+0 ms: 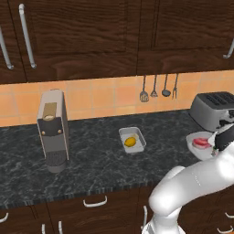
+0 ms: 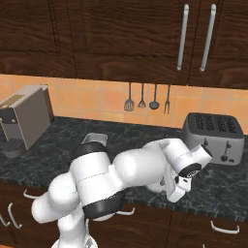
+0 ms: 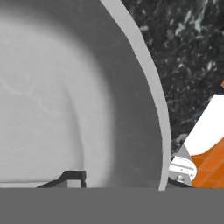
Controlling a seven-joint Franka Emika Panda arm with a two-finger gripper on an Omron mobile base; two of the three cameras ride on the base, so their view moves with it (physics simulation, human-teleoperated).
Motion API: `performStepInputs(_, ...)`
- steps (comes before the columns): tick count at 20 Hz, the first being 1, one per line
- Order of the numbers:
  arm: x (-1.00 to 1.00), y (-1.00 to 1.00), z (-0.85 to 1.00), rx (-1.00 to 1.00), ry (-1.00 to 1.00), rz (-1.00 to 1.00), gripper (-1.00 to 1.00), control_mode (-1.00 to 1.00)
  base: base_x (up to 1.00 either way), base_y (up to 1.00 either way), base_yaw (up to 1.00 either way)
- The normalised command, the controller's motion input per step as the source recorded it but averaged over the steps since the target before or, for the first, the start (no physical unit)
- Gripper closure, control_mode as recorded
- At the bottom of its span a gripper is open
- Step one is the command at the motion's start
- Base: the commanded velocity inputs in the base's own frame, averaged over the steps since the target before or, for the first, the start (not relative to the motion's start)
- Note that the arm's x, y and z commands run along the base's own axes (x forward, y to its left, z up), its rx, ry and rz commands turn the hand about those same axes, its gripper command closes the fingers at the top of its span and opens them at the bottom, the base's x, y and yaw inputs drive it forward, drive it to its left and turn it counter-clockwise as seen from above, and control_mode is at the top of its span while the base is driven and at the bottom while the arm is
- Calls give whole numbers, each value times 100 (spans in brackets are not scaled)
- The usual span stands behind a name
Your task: Take the meat container that has the steak and place it on the second highest rack of the freezer. Then take the vegetable container that has the lemon and garlic and place it on the highest rack of the freezer.
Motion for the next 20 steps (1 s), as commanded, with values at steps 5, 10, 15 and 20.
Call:
performStepInputs(5, -7, 26, 5, 0, 0, 0, 100, -100, 0, 0, 0)
performStepInputs(10, -36, 56, 56, 0, -1, 0, 100, -100, 0, 0, 0)
performStepInputs(15, -39, 76, 74, 0, -10, 1, 100, -100, 0, 0, 0)
performStepInputs(20, -50, 56, 61, 0, -45, -1, 100, -100, 0, 0, 0)
